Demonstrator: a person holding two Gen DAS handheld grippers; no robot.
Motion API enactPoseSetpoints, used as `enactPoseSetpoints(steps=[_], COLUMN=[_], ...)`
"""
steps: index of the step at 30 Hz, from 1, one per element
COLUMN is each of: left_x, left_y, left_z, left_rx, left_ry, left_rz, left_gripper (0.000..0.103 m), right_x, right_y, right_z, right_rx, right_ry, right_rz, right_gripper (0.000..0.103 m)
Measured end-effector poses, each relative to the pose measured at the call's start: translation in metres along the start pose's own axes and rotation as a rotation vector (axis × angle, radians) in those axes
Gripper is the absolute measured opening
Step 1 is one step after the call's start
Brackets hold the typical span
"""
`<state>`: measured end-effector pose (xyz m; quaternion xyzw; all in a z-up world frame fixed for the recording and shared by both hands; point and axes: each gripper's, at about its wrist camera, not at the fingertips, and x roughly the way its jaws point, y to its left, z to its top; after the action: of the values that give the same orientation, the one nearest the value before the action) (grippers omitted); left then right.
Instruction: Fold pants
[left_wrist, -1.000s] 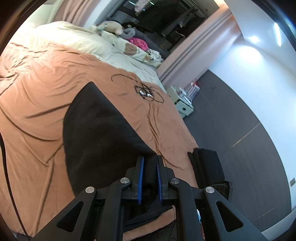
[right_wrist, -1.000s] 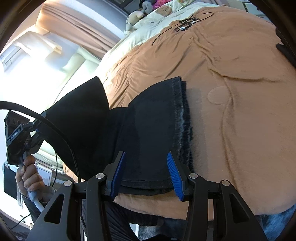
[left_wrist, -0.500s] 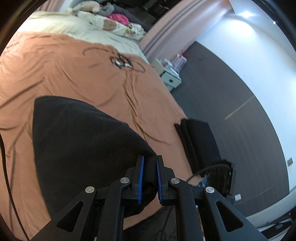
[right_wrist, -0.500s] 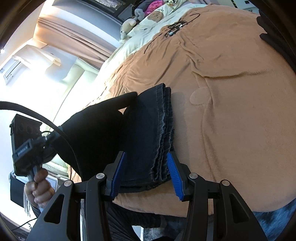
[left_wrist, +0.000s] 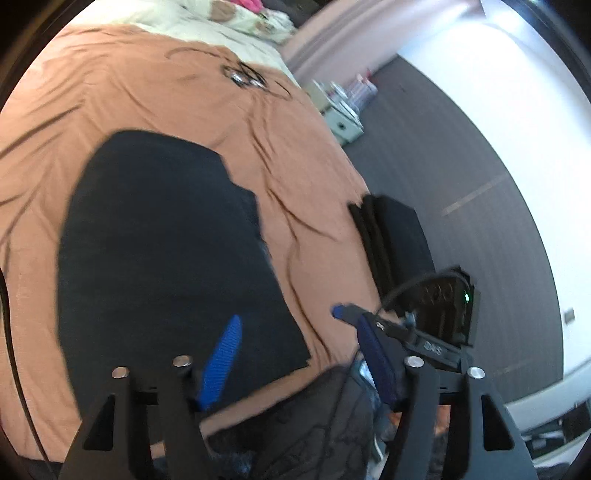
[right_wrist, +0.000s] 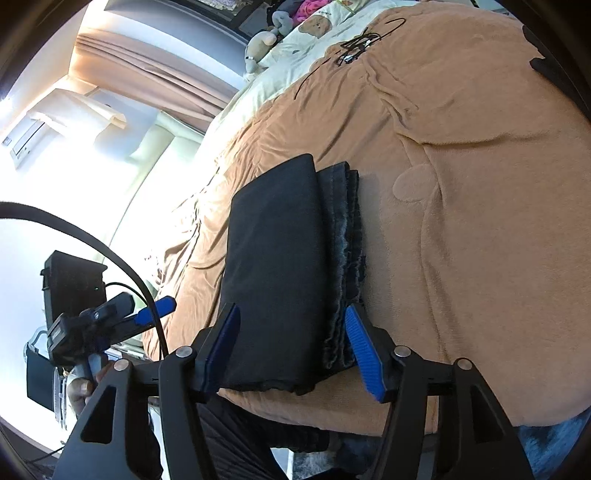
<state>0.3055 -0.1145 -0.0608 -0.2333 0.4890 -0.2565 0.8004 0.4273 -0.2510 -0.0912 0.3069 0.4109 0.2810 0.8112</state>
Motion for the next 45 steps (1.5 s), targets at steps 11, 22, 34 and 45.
enactPoseSetpoints(steps=[11,22,34,45], left_x=[-0.017,-0.011,0.000,0.001], left_y=[0.059,0.110,0.135,0.129], left_z=[0.004,0.000,-0.013,-0.020], left_rx=[-0.082,-0.168,-0.203,-0.193], left_ry=[-0.038,-0.020,0.028,0.029], left_rz=[0.136,0.212,0.252,0.254], left_gripper=[0.067,0.067,0.067,0.067], right_x=[0.044,0.098,0.101,0.062], right_y=[0.007,0.003,0.033,0.047], right_z=[0.026,0.048,0.049,0.016], right_rx=[-0.024,-0.023,-0.109,-0.130], right_ry=[0.046,0.124,0.137,0.073], right_rz=[-0.025,-0.041,-0.076,-0.114], right_gripper=[0.058,0.058,0.004,0.002])
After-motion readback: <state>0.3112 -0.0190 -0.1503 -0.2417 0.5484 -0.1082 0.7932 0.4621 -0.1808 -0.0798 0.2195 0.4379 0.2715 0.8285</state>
